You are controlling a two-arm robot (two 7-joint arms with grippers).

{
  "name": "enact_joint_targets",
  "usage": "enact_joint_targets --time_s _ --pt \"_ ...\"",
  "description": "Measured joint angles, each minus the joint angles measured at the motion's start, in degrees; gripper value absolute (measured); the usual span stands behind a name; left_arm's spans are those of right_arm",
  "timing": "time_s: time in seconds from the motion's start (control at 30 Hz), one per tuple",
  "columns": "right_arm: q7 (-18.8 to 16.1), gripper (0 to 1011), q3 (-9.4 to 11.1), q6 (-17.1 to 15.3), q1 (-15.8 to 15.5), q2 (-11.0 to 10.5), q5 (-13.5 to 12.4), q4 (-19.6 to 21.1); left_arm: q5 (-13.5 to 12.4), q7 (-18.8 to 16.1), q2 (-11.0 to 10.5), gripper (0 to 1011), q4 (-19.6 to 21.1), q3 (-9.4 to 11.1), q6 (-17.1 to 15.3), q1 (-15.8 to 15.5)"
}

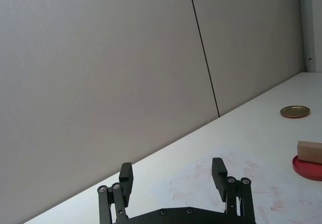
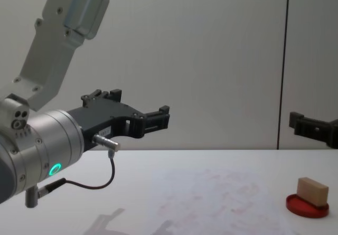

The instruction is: Use the one hand to pick up the stamp and affix it onto the A4 paper.

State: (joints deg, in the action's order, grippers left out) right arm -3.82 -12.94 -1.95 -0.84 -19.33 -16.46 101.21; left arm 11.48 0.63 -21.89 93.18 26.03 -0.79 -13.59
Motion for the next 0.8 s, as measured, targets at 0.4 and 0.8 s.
enact_joint_targets --time_s 0.4,0.8 --pt "0.0 1001 0.0 0.0 0.0 0.0 0.0 0.0 0.0 0.0 0.0 993 0.0 0.0 0.0 0.0" --pt "-0.1 1001 0.0 0.0 0.0 0.0 0.0 0.0 0.0 0.0 0.0 993 0.0 0.0 0.0 0.0"
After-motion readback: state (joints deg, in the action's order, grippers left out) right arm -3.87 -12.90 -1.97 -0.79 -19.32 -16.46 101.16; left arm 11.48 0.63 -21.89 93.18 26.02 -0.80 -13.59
